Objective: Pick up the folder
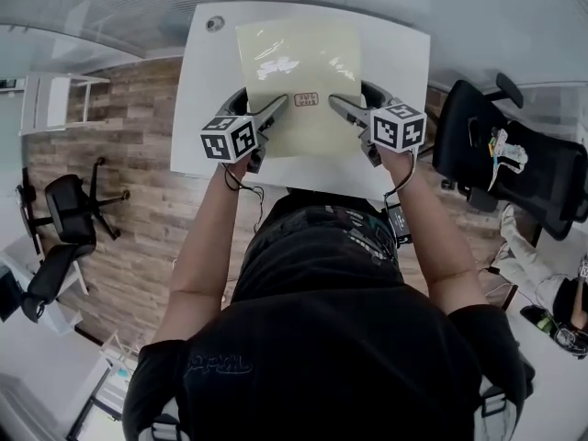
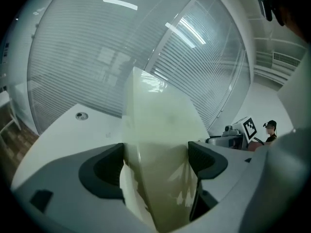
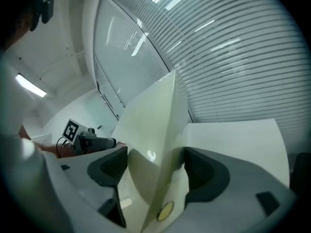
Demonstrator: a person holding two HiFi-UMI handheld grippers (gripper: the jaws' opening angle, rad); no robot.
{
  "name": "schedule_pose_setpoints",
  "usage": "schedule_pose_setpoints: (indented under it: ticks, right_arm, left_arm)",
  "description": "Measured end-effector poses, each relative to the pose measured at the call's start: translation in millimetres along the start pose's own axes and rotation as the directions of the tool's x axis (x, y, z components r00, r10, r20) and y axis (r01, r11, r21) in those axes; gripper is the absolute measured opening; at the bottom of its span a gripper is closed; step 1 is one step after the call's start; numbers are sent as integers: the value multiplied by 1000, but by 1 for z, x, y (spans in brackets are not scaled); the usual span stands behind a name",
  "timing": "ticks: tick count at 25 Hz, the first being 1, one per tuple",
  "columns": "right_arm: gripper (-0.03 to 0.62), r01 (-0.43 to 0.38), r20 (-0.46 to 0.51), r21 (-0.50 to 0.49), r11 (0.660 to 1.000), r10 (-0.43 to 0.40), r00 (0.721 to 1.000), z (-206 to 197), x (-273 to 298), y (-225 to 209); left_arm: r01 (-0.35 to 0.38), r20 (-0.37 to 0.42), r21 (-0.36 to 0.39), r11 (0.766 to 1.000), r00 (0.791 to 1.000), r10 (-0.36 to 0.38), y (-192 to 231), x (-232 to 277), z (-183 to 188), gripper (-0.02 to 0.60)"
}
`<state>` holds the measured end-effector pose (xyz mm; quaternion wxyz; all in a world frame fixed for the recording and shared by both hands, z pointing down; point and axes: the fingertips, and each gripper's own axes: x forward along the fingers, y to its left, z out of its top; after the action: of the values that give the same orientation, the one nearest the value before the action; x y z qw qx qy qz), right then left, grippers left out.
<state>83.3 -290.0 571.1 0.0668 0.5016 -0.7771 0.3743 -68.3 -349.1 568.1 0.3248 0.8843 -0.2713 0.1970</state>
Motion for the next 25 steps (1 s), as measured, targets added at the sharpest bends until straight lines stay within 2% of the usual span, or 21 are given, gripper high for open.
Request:
schedule_pose_setpoints:
  ticks: [12, 18, 25]
  right_arm:
    - [360, 57, 130, -49, 997, -50, 990, 25, -52, 58]
    - [360, 97, 157, -91, 991, -82, 984, 29, -77, 72]
    - [360, 94, 157, -86, 992, -80, 984, 17, -107, 77]
  left_arm:
    - [63, 98, 106, 992, 992, -74, -41, -58, 31, 420]
    - [89, 112, 95, 992, 989, -99, -59, -71, 28, 420]
    - [88, 121, 96, 992, 988, -99, -87, -81, 17, 420]
